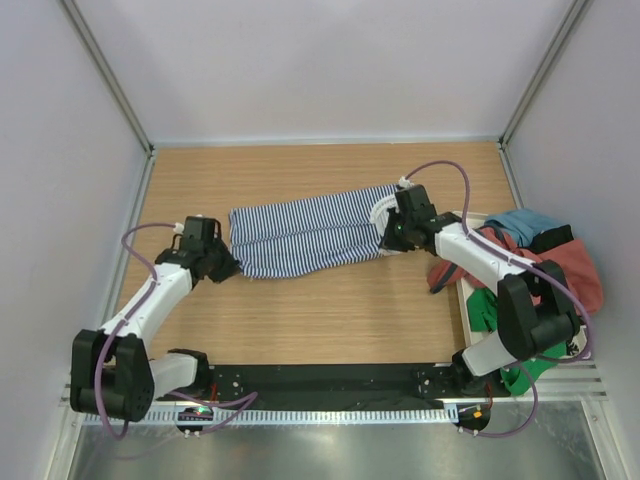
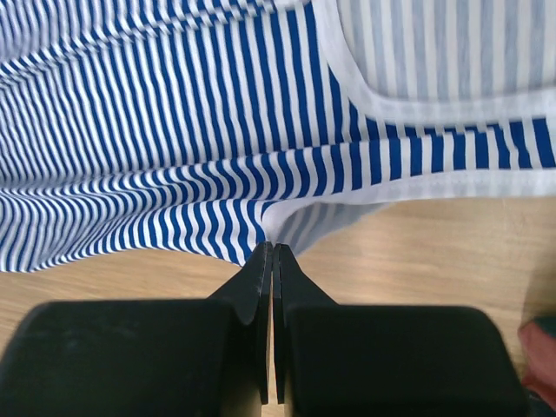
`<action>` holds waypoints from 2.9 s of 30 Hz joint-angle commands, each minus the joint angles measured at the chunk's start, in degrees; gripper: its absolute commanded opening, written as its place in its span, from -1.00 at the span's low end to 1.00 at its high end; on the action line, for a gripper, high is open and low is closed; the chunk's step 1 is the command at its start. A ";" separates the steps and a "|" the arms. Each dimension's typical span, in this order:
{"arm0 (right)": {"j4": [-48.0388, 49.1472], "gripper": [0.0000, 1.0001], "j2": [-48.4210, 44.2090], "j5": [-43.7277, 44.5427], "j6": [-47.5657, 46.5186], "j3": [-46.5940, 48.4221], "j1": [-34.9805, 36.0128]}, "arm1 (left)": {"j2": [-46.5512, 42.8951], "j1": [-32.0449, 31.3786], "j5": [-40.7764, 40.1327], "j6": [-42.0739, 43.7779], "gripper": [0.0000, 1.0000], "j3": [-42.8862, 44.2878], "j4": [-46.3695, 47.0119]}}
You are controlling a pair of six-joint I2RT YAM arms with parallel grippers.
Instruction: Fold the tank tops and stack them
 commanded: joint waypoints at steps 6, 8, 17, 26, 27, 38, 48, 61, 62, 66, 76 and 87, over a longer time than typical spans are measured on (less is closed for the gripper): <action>-1.55 -0.98 8.21 0.99 -1.90 12.06 -1.60 | 8.70 1.37 0.16 0.29 -1.00 9.54 1.44; -1.99 -0.98 9.71 1.69 -2.08 14.88 -1.78 | 10.11 1.72 -0.10 0.38 -1.00 11.74 1.62; -3.14 -0.98 18.50 1.95 -2.25 22.97 -3.71 | 20.40 3.83 0.25 0.73 -1.00 18.95 2.41; -3.31 -0.97 23.95 1.60 -1.72 27.89 -4.33 | 26.73 5.41 1.13 0.82 -1.00 22.56 2.94; -3.22 -0.98 24.13 1.52 -1.64 28.42 -4.33 | 26.99 5.59 1.04 0.91 -1.00 22.83 2.94; -3.40 -0.97 26.67 1.69 -1.46 31.93 -4.59 | 29.19 6.91 -0.46 1.88 -1.00 26.60 1.80; -2.69 -0.58 30.98 4.76 -0.23 35.01 -4.68 | 34.99 6.91 -0.80 2.66 -0.78 31.35 0.39; 1.43 0.24 15.61 7.85 1.00 19.57 -4.59 | 29.10 6.82 -5.55 5.92 0.11 32.14 -1.81; 1.96 0.18 13.51 7.76 1.35 18.15 -4.51 | 29.36 6.91 -5.38 6.27 0.12 32.49 -1.72; 4.15 -0.05 8.50 6.27 3.45 10.51 -4.51 | 31.38 6.82 -4.68 6.88 0.05 34.25 -1.63; 8.02 0.07 8.04 8.02 8.64 2.76 -5.91 | 44.30 6.82 -3.27 7.94 0.16 47.33 -3.65; 10.49 0.04 13.58 6.79 10.93 6.27 -7.41 | 52.92 6.56 -3.27 8.12 0.02 52.79 -3.92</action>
